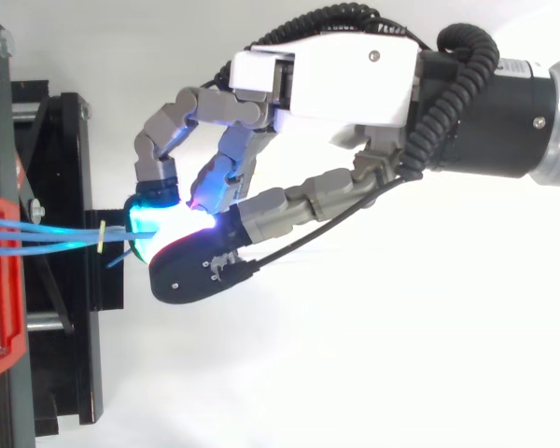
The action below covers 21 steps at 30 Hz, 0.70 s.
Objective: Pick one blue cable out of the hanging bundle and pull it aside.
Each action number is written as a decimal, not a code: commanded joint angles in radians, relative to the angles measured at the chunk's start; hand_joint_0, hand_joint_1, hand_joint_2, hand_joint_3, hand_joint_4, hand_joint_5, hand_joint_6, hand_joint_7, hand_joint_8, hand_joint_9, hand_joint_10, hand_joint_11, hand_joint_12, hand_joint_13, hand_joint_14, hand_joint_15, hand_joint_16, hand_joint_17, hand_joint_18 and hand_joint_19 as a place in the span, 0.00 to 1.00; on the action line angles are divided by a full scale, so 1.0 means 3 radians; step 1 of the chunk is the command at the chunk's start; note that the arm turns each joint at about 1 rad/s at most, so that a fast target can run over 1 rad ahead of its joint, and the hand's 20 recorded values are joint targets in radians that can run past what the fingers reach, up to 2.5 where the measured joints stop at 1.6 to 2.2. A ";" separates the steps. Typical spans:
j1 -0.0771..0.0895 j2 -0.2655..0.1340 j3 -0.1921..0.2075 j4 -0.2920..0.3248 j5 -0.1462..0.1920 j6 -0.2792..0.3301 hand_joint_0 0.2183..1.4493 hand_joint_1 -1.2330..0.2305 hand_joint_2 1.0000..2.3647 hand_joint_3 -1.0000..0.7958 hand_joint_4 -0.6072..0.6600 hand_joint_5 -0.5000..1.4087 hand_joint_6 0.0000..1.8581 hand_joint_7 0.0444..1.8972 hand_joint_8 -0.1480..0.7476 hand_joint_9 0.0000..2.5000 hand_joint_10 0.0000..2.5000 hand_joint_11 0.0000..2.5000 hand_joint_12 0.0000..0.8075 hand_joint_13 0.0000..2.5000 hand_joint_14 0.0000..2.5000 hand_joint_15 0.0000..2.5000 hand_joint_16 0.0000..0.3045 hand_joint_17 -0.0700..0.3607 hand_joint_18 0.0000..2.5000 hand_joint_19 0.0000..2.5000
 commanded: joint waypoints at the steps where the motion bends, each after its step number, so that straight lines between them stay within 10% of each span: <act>1: -0.0005 -0.0004 0.0000 -0.0003 0.0001 0.0016 0.32 0.28 0.00 0.54 0.45 0.23 0.50 0.52 0.44 0.47 0.01 0.26 0.36 0.38 0.01 0.20 0.17 0.44 0.37 0.22; 21: -0.0020 -0.0004 -0.0189 0.0012 0.0001 0.0287 0.33 0.27 0.00 0.55 0.46 0.23 0.50 0.53 0.46 0.48 0.01 0.25 0.37 0.39 0.01 0.20 0.18 0.45 0.38 0.21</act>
